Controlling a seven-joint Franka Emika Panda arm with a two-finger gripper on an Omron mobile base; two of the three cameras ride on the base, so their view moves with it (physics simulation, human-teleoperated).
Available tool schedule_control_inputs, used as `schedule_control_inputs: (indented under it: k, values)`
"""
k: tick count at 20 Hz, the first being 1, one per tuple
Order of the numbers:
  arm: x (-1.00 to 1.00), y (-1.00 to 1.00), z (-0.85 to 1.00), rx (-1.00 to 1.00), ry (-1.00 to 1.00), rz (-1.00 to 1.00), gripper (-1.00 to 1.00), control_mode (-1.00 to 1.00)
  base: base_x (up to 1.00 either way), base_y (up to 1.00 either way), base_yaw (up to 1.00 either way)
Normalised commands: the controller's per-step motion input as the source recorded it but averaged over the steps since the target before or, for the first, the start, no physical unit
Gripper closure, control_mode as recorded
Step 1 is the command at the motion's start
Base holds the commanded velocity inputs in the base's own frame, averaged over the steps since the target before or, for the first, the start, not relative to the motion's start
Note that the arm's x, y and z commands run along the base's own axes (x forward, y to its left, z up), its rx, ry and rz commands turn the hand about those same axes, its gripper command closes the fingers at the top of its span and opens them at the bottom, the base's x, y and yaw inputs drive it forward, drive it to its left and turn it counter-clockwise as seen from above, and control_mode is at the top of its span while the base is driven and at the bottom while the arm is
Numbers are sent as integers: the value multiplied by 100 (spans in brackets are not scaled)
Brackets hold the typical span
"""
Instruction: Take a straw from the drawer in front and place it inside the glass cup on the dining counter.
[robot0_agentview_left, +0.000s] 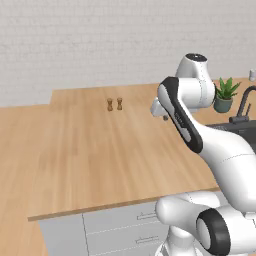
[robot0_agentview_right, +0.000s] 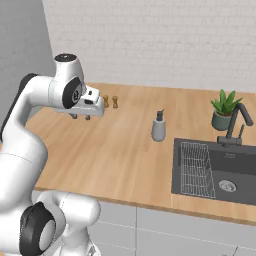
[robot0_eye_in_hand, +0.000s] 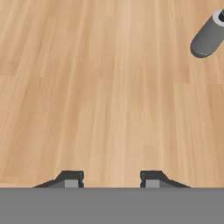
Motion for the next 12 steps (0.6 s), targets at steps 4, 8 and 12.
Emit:
schedule_control_inputs:
  k: [4, 8, 12]
  values:
    - [0, 0, 0, 0, 0, 0, -100, 100, -34, 0, 0]
    - [0, 0, 0, 0, 0, 0, -100, 100, -98, 30, 6]
    - [0, 0, 0, 0, 0, 0, -100, 100, -69, 57, 0]
